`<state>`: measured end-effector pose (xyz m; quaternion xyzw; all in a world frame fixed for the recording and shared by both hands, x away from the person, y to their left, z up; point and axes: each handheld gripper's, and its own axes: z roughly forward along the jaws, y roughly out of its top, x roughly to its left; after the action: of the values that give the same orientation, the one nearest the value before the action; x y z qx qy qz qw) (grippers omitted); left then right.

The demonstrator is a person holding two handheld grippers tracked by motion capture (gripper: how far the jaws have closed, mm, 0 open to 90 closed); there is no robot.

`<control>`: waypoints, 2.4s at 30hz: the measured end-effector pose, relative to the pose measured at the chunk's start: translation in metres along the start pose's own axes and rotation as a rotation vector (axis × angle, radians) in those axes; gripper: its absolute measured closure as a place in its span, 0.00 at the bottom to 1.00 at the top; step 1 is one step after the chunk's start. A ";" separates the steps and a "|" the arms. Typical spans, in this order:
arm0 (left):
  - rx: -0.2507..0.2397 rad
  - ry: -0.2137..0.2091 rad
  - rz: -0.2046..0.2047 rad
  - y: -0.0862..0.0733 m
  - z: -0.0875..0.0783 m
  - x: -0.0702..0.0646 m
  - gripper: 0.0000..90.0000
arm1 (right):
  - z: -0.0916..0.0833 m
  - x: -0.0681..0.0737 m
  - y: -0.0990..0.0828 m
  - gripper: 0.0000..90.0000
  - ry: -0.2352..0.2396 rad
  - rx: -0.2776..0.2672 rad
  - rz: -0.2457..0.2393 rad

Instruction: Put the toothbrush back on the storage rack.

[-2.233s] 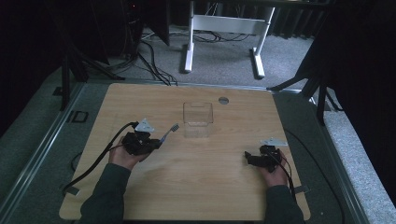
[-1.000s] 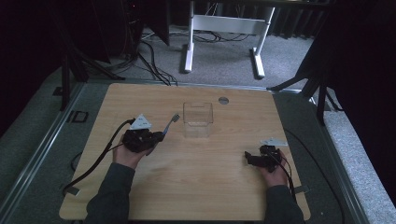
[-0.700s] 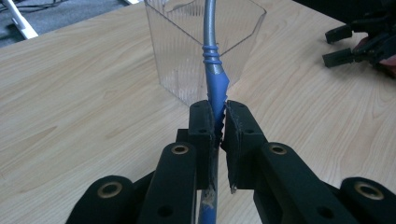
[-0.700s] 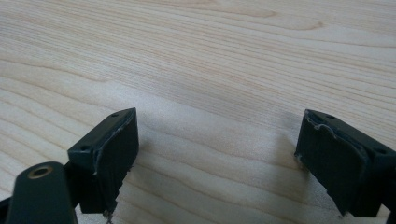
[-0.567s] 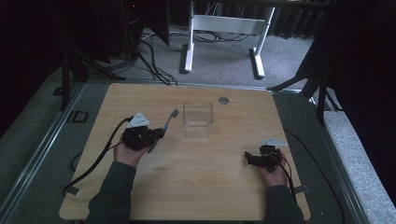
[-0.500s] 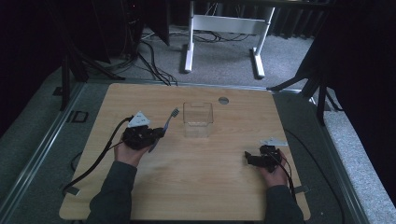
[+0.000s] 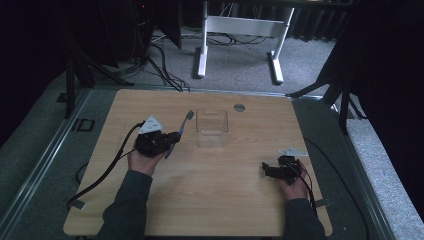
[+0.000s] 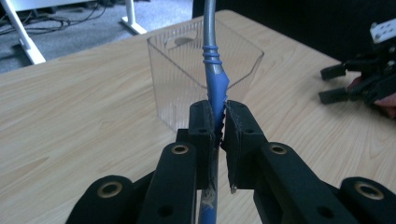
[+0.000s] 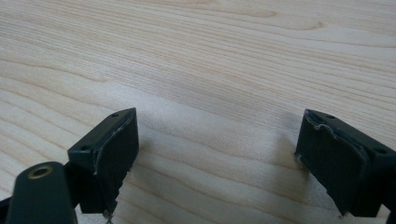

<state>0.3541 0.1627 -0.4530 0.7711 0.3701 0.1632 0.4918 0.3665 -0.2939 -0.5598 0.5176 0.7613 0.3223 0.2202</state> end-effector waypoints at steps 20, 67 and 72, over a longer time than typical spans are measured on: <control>-0.049 -0.004 -0.040 0.004 0.002 0.008 0.91 | 0.000 0.000 0.000 0.14 0.000 0.000 0.000; -0.110 0.000 -0.057 0.013 0.022 0.011 0.91 | 0.000 0.000 0.000 0.14 0.001 0.000 -0.002; -0.121 -0.004 -0.025 0.021 0.022 0.008 0.91 | 0.000 0.000 0.000 0.14 0.001 -0.001 -0.005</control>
<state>0.3815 0.1490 -0.4460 0.7356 0.3681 0.1776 0.5403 0.3666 -0.2942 -0.5599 0.5155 0.7626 0.3223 0.2209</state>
